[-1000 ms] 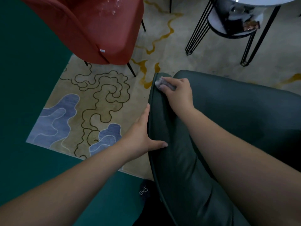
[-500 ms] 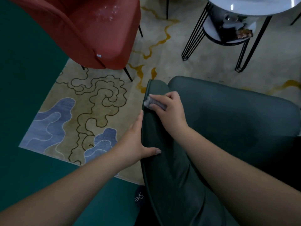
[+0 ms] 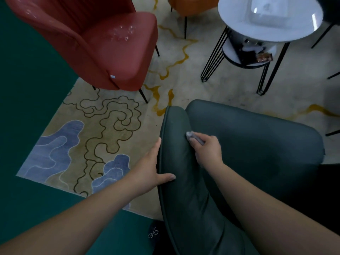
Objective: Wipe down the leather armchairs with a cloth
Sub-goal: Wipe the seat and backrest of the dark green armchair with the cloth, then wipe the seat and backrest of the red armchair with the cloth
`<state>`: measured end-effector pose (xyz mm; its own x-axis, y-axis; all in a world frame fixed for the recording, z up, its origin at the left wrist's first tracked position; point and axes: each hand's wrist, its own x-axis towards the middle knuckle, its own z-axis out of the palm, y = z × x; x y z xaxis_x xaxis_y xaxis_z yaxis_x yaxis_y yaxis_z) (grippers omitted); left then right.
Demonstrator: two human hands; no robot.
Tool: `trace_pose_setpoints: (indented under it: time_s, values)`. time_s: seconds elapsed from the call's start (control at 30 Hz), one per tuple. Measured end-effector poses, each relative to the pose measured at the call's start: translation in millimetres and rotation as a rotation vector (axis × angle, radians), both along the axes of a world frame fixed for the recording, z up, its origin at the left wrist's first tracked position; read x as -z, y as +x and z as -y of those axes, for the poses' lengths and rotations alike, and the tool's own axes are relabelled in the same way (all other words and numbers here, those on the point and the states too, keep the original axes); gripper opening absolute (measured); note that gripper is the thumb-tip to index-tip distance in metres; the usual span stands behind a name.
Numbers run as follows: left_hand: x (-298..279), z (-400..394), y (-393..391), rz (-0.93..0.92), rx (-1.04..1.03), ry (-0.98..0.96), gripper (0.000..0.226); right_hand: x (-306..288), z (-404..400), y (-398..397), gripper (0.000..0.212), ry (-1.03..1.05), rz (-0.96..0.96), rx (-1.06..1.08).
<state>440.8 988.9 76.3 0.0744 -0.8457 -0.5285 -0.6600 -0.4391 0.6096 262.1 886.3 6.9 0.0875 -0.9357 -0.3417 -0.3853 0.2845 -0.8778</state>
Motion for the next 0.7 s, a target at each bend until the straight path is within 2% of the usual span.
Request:
trace_pose_setpoints:
  time_s: [0.13,0.3,0.53,0.7]
  values:
    - [-14.8,6.2,17.6,0.16,0.067,-0.021,0.097,-25.1,-5.8,-10.8,0.025,-0.043,-0.004,0.017]
    - [-26.4,17.9,49.6,0.339,0.133,-0.087,0.083,-56.9,4.4,3.3,0.029,-0.117,-0.059,-0.007]
    - [-38.7,40.8,130.2,0.59,0.256,-0.131,0.079,-97.1,26.2,62.0,0.029,-0.165,-0.173,-0.004]
    - [-55.5,52.4,213.5,0.671,0.302,-0.155,0.08,-122.8,40.6,133.7,0.033,-0.178,-0.227,-0.031]
